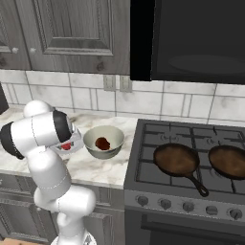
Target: Place one of the steaks on the plate and the other in the bowl. Then place the bowl in the fridge.
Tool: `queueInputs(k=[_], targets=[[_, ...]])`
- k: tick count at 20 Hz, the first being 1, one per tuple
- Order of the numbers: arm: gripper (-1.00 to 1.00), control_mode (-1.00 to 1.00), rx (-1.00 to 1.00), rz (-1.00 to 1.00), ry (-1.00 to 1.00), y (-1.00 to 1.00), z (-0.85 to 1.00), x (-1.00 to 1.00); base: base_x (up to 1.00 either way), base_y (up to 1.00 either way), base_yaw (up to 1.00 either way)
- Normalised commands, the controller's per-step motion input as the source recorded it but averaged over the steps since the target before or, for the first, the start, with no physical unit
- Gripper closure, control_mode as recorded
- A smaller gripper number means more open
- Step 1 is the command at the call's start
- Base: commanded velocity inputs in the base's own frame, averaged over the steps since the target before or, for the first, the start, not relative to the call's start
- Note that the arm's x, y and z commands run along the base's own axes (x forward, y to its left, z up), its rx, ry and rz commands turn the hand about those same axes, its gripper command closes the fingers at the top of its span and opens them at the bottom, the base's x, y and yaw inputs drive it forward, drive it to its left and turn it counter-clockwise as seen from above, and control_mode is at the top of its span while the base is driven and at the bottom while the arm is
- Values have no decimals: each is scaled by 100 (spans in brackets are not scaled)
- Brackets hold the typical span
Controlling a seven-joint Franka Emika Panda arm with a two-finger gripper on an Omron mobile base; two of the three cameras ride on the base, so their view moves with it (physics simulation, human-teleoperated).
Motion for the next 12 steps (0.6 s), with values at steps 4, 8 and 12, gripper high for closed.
queueInputs(k=[4,8,12], targets=[[-100,-100,0,0,0,0,0,0,0,0,0],[-100,-100,0,0,0,0,0,0,0,0,0],[-100,-100,0,0,0,0,2,0,0,0,0]])
